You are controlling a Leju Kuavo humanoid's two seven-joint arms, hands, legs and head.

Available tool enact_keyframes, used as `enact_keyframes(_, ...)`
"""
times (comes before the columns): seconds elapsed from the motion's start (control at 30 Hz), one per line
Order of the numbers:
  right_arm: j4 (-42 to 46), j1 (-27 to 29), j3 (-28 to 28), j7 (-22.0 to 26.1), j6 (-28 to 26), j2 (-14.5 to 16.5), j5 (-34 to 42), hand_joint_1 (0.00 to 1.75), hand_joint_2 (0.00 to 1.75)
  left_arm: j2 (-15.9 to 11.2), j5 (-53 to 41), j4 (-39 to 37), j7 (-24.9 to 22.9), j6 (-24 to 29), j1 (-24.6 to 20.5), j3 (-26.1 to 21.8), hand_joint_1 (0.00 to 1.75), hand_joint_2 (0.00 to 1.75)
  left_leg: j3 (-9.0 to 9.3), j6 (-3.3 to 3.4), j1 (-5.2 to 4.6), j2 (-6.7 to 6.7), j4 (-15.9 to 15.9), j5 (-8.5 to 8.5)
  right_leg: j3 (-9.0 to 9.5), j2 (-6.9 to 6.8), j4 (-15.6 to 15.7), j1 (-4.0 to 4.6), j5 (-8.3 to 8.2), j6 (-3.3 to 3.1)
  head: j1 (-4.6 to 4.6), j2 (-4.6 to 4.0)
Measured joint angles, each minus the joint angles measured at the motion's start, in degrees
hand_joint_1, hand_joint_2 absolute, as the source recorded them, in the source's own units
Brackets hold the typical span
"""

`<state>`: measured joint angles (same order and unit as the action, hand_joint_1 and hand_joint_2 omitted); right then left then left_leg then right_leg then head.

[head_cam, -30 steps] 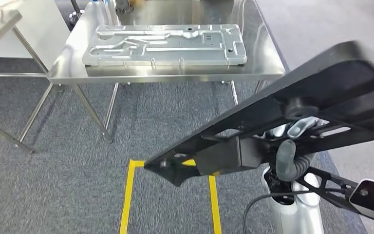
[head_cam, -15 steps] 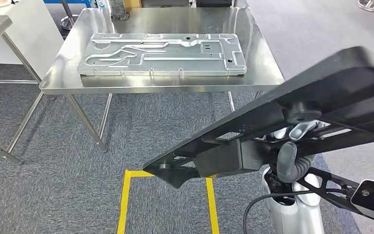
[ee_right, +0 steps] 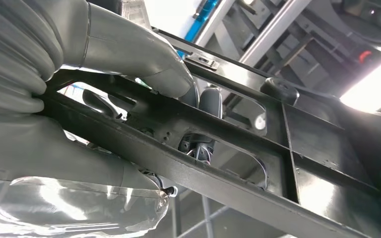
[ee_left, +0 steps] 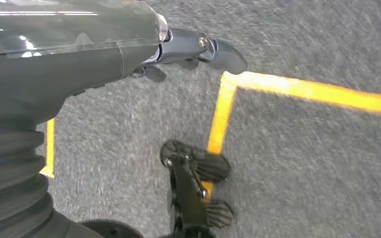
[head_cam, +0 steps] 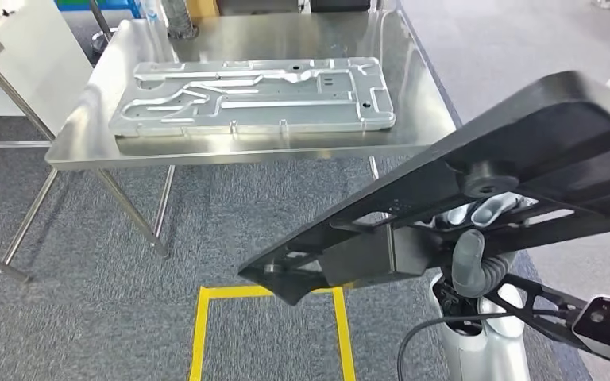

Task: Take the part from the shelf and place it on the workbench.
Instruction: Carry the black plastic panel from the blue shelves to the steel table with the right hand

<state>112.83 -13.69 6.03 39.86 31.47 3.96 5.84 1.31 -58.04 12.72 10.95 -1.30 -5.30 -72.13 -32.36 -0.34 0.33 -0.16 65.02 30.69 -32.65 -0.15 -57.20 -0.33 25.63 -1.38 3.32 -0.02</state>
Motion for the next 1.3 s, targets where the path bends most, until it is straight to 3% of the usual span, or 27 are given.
enact_keyframes(0.07,0.08,0.16,0.00,0.00,-0.17,0.10,-0.16,1.75,1.75,-0.01,-0.19,0.00,0.06,-0.04,0.05,0.01,0.00,1.75,-4.69,-0.41,0.16,-0.01,6.83,2.84,0.61,0.11,0.04,0.01,0.65,-0.22,0.01,0.00)
enact_keyframes(0.1,0.08,0.32,0.00,-0.01,-0.25,0.13,-0.23,1.75,1.75,-0.02,-0.23,0.00,0.07,-0.05,0.14,0.01,0.00,1.75,-6.48,-0.55,0.25,0.00,8.74,3.62,0.92,0.23,0.03,0.01,0.99,-0.20,0.01,0.00)
enact_keyframes(0.13,0.09,0.47,0.00,-0.01,-0.32,0.13,-0.29,1.75,1.75,-0.02,-0.27,0.00,0.07,-0.06,0.22,0.01,0.00,1.75,-7.38,-0.65,0.32,0.00,8.77,3.32,1.34,0.35,0.03,0.00,1.37,-0.13,0.01,0.00)
enact_keyframes(0.17,0.10,0.58,0.00,-0.01,-0.37,0.13,-0.32,1.75,1.75,-0.02,-0.31,0.00,0.08,-0.06,0.28,0.01,0.00,1.75,-7.26,-0.64,0.39,0.01,6.74,1.70,1.90,0.45,0.02,-0.01,1.80,-0.01,0.01,0.00)
enact_keyframes(0.23,0.15,0.67,0.00,-0.01,-0.43,0.13,-0.31,1.75,1.75,-0.04,-0.38,0.00,0.13,-0.08,0.33,0.02,0.00,1.75,-5.25,-0.44,0.42,0.02,-0.67,-3.73,3.23,0.53,-0.02,-0.01,2.82,0.41,0.00,0.00)
enact_keyframes(0.27,0.17,0.68,-0.01,-0.01,-0.43,0.13,-0.29,1.75,1.75,-0.05,-0.44,0.00,0.16,-0.08,0.34,0.02,0.00,1.75,-4.33,-0.21,0.31,0.05,-3.71,-5.38,3.71,0.57,-0.06,0.03,3.31,0.72,0.00,0.00)
enact_keyframes(0.3,0.21,0.69,-0.03,-0.02,-0.43,0.13,-0.25,1.75,1.75,-0.05,-0.50,0.00,0.20,-0.08,0.34,0.03,0.00,1.75,-3.73,0.11,0.17,0.06,-5.47,-6.34,3.98,0.60,-0.03,0.07,3.74,1.09,0.00,0.00)
enact_keyframes(0.43,0.50,0.71,-0.34,-0.02,-0.04,0.13,-0.08,1.75,1.75,-0.02,-0.69,0.00,0.40,-0.08,0.34,0.07,0.00,1.75,-2.56,1.67,0.15,-0.12,-6.35,-6.12,3.96,0.59,-1.87,0.09,4.23,2.48,0.01,0.00)
enact_keyframes(0.5,0.66,0.68,-0.61,0.01,0.28,0.13,-0.02,1.75,1.75,-0.02,-0.71,0.00,0.44,-0.07,0.21,0.09,0.00,1.75,-1.74,2.26,0.22,-0.17,-6.55,-5.67,1.00,0.49,-6.99,-0.03,5.50,2.98,0.01,0.00)
enact_keyframes(0.57,0.69,0.77,-0.88,0.02,0.42,0.13,0.03,1.75,1.75,-0.02,-0.71,0.00,0.42,-0.05,0.16,0.09,0.00,1.75,-1.12,2.58,0.15,-0.18,-6.56,-4.94,-4.14,0.46,-14.27,-0.06,8.36,3.36,0.01,0.00)
enact_keyframes(0.63,0.69,0.86,-1.12,0.01,0.44,0.13,0.07,1.75,1.75,-0.02,-0.71,0.00,0.38,-0.05,0.23,0.09,0.00,1.75,-0.13,2.66,0.00,-0.24,-6.55,-4.04,-7.66,0.46,-17.25,-0.03,9.49,3.35,0.01,0.00)
enact_keyframes(0.67,0.69,0.87,-1.18,0.01,0.44,0.13,0.09,1.75,1.75,-0.02,-0.71,0.00,0.36,-0.05,0.26,0.09,0.00,1.75,0.58,2.65,-0.10,-0.28,-6.55,-3.52,-7.98,0.46,-15.88,0.05,8.38,3.10,0.01,0.00)
enact_keyframes(0.7,0.70,0.86,-1.23,0.01,0.44,0.13,0.12,1.75,1.75,-0.02,-0.71,0.00,0.36,-0.05,0.25,0.09,0.00,1.75,1.37,2.63,-0.22,-0.32,-6.57,-2.96,-7.47,0.46,-12.87,0.17,6.15,2.67,0.00,0.00)
enact_keyframes(0.77,0.71,0.85,-1.27,0.01,0.44,0.13,0.17,1.75,1.75,0.14,-0.71,-0.02,0.33,-0.06,0.22,0.09,0.00,1.75,2.70,2.42,-0.41,-0.38,-6.64,-1.85,-5.77,0.43,-5.49,0.75,0.23,1.39,-0.01,0.00)
enact_keyframes(0.83,0.82,0.84,-1.33,-0.01,0.45,0.13,0.27,1.75,1.75,0.30,-0.70,-0.04,0.26,-0.06,0.13,0.09,0.00,1.75,3.51,1.89,-0.46,-0.43,-6.73,-1.17,-4.81,0.51,-1.58,1.27,-2.74,0.57,-0.06,0.00)
enact_keyframes(0.93,1.05,0.76,-1.38,-0.02,0.64,0.15,0.48,1.75,1.75,0.24,-0.66,-0.05,0.20,-0.06,-0.02,0.10,0.00,1.75,4.03,0.83,-0.55,-0.34,-5.62,-1.50,-3.09,0.65,-0.14,1.03,-2.39,0.14,-0.13,0.00)
enact_keyframes(0.97,1.10,0.70,-1.38,-0.01,0.79,0.16,0.54,1.75,1.75,0.22,-0.63,-0.05,0.20,-0.06,-0.10,0.10,0.00,1.75,3.33,0.55,-0.53,-0.29,-4.05,-1.44,-2.24,0.62,0.32,0.82,-2.18,-0.09,-0.11,0.00)
enact_keyframes(1.03,1.17,0.66,-1.38,0.02,1.16,0.19,0.62,1.75,1.75,0.16,-0.57,-0.05,0.20,-0.06,-0.23,0.11,0.00,1.75,-0.05,0.11,-0.28,-0.23,1.72,0.23,-0.87,0.54,0.91,0.55,-1.56,-0.33,-0.11,0.00)
enact_keyframes(1.1,1.16,0.75,-1.39,0.00,1.41,0.20,0.67,1.75,1.75,0.06,-0.51,-0.04,0.20,-0.04,-0.12,0.11,0.00,1.75,-4.45,-0.41,0.11,-0.22,7.51,3.16,0.02,0.74,0.93,0.40,-0.67,-0.29,-0.10,0.00)
enact_keyframes(1.13,1.15,0.82,-1.40,0.00,1.49,0.20,0.76,1.75,1.75,0.02,-0.50,-0.04,0.20,-0.04,-0.01,0.11,0.00,1.75,-5.83,-0.71,0.31,-0.21,8.40,3.88,0.57,0.94,0.91,0.30,-0.17,-0.15,-0.10,0.00)
enact_keyframes(1.17,1.14,0.85,-1.42,-0.01,1.62,0.20,0.95,1.75,1.75,0.00,-0.49,-0.04,0.20,-0.03,0.09,0.11,0.00,1.75,-6.36,-1.06,0.52,-0.21,7.51,3.43,1.20,1.21,0.86,0.17,0.36,0.04,-0.10,0.00)
enact_keyframes(1.2,1.12,0.87,-1.45,0.00,1.81,0.20,1.24,1.75,1.75,-0.01,-0.49,-0.04,0.21,-0.01,0.15,0.11,0.00,1.75,-6.00,-1.42,0.73,-0.24,4.79,1.57,1.92,1.45,0.79,0.03,0.94,0.28,-0.10,0.00)
enact_keyframes(1.27,1.02,0.88,-1.53,0.01,2.26,0.20,1.85,1.75,1.75,-0.03,-0.49,-0.04,0.26,0.06,0.29,0.11,0.00,1.75,-4.34,-1.77,1.09,-0.69,-2.54,-4.06,3.05,1.89,0.48,-0.14,2.12,0.84,-0.10,0.00)
enact_keyframes(1.3,0.94,0.86,-1.58,0.01,2.43,0.20,2.07,1.75,1.75,-0.05,-0.49,-0.04,0.28,0.09,0.36,0.11,0.00,1.75,-3.75,-1.53,1.10,-0.85,-5.02,-5.87,3.30,2.13,0.32,-0.16,2.60,1.18,-0.10,0.00)
